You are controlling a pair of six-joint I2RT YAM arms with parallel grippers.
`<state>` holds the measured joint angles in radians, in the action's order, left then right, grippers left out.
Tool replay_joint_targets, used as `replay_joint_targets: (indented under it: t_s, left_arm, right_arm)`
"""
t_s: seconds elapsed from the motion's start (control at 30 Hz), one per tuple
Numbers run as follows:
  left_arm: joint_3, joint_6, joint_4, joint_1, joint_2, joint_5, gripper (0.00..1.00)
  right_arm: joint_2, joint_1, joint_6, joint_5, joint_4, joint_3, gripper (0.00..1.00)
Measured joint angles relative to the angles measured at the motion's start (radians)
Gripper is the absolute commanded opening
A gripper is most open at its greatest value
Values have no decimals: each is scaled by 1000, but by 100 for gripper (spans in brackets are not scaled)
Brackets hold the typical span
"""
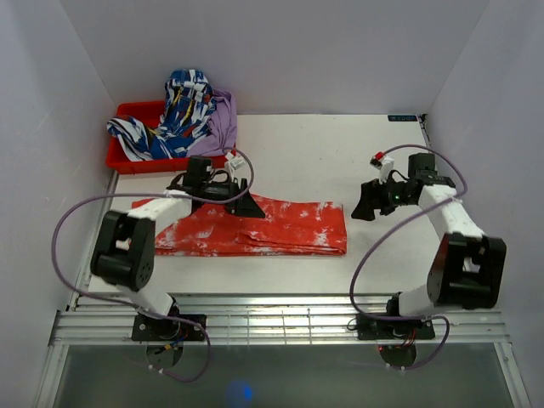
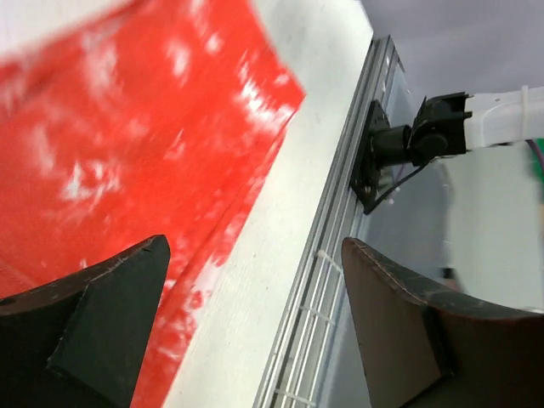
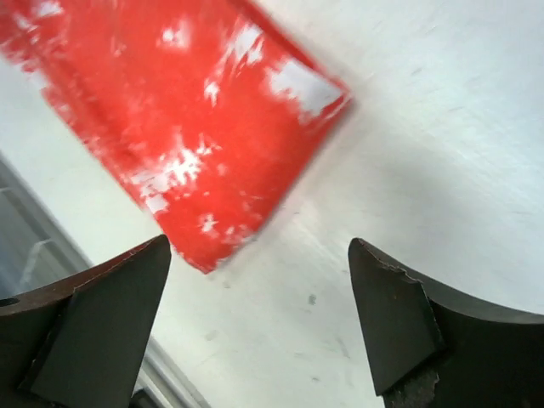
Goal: Fold and stack the trousers
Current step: Fold the trousers
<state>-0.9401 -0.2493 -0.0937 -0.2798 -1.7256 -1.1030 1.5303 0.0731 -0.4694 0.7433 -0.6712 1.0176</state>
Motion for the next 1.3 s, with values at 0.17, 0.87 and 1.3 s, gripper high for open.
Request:
replay_joint_targets:
  t_s: [0.17,0.87,1.3]
  left_arm:
    - [-40,145,-73,29,441,152,98]
    - [-52,284,-416,478,652,256,93]
    - [-56,288,-464,721,497,200,87]
  right_arm:
    - [-304,3,13,-134,144,-56,93]
    - [145,24,352,159,388,-256,73]
    - [368,23,452,333,462,-185,15]
